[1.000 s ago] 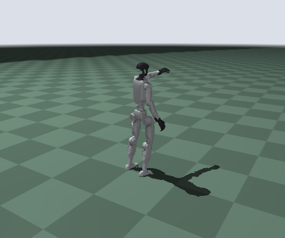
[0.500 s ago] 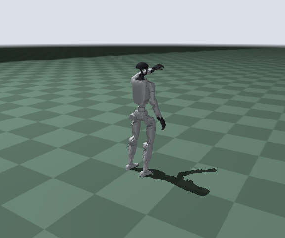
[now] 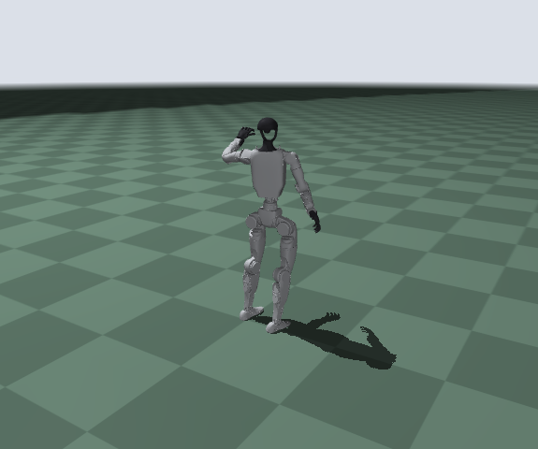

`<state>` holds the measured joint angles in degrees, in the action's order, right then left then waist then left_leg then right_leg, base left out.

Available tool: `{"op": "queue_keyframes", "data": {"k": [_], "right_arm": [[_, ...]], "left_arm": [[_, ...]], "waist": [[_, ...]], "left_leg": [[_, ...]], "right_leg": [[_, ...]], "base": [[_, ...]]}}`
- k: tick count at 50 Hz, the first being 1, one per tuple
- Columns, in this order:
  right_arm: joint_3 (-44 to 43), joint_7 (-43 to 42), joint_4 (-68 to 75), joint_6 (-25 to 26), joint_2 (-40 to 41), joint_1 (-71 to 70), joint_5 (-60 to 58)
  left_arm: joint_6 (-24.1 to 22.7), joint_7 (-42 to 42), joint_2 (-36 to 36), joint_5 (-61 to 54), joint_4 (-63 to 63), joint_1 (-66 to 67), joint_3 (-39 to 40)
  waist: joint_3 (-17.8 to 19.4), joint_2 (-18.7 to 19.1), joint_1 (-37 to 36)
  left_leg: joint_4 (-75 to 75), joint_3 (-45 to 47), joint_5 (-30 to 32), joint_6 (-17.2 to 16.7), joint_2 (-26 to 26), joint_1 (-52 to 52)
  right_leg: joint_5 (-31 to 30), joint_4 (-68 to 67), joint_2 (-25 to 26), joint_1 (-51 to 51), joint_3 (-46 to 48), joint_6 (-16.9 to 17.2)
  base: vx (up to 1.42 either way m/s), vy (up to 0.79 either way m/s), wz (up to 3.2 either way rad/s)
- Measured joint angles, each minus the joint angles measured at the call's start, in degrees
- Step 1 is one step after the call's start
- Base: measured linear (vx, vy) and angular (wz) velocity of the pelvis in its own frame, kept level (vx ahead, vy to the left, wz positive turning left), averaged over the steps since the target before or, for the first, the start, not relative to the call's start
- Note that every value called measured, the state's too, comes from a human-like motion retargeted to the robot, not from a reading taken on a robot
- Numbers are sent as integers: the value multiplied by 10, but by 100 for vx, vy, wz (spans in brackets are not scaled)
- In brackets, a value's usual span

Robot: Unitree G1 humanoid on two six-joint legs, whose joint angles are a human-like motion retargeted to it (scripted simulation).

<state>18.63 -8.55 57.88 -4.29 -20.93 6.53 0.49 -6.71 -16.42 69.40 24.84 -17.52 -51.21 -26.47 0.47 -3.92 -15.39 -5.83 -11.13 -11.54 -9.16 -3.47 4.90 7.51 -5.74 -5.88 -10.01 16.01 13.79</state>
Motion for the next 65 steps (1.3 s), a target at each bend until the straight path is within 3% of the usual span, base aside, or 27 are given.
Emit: {"op": "queue_keyframes", "data": {"k": [7, 13, 17, 20, 27, 35, 40, 44, 47, 51, 55, 60, 65], "right_arm": [[15, 14, -12, 7, -14, -40, -11], [37, 18, 6, 15, -10, -106, -34], [40, -21, 8, 3, 2, -151, -49], [32, -49, -5, -7, 11, -171, -53], [23, -58, -31, -10, 19, -167, -59], [47, -51, 9, 12, 43, -187, -68], [47, -53, 24, 17, 64, -203, -37], [46, -55, 35, 20, 76, -205, -9], [47, -56, 39, 25, 80, -196, -4], [50, -53, 33, 37, 77, -173, -11], [52, -51, 13, 42, 69, -135, -18], [58, -43, -2, 32, 52, -85, -18], [67, -21, 11, 26, 41, -47, -22]], "left_arm": [[21, 42, -52, -39, -176, -26, 8], [50, 89, -98, -90, -483, -76, 8], [52, 74, -95, -113, -661, -72, 15], [45, 51, -86, -122, -706, -34, 28], [36, 25, -95, -139, -637, 57, 104], [28, 22, -112, -188, -495, 149, 206], [21, 20, -126, -232, -395, 211, 264], [22, 33, -142, -263, -329, 244, 296], [26, 48, -150, -275, -290, 263, 302], [37, 73, -148, -275, -251, 286, 288], [42, 88, -139, -268, -235, 301, 264], [46, 85, -149, -246, -251, 280, 241], [40, 75, -192, -242, -270, 253, 227]], "waist": [[-1, 4, -14], [-1, 20, 5], [7, 39, 26], [23, 53, 35], [61, 72, 29], [88, 74, 24], [96, 70, 21], [97, 60, 15], [96, 55, 11], [91, 40, 16], [81, 11, 32], [78, -17, 44], [91, -33, 51]], "left_leg": [[9, -28, 12, 4, -6, -9], [12, -34, 19, 7, -9, -14], [8, -21, 20, 10, -8, -18], [-5, -8, 15, 14, -8, -23], [-103, 54, 3, 28, -18, -78], [-128, 275, -18, 24, 27, -144], [-88, 374, 18, 15, 49, -138], [-82, 329, 18, 17, 39, -123], [-77, 280, 8, 17, 38, -99], [-53, 211, 7, 18, 35, -62], [-34, 124, 12, 17, 30, -45], [-27, 12, 17, 11, 40, -44], [-13, -98, 20, 5, 52, -39]], "right_leg": [[3, 1, -4, 1, 27, 3], [3, 9, -5, 0, 34, 4], [2, 10, -4, 7, 22, 4], [-2, 16, -4, 7, 9, 5], [-8, 29, -14, 10, -7, 7], [-4, 31, -22, 14, 16, 10], [19, 7, -19, 9, 45, 5], [41, -71, -29, 13, 79, -14], [34, -185, -46, 31, 110, -52], [-29, -401, -84, 102, 112, -117], [-84, -537, -81, 194, 58, -123], [-68, -515, -70, 247, 38, -127], [-59, -343, -66, 238, 9, -121]], "base": [[-4, -2, 38], [-1, -1, 8], [-5, -2, -30], [-6, -2, -41], [-3, 0, -18], [4, 2, 13], [19, 6, 54], [28, 7, 81], [34, 8, 111], [34, 4, 146], [31, -6, 192], [28, -16, 204], [25, -23, 206]]}}
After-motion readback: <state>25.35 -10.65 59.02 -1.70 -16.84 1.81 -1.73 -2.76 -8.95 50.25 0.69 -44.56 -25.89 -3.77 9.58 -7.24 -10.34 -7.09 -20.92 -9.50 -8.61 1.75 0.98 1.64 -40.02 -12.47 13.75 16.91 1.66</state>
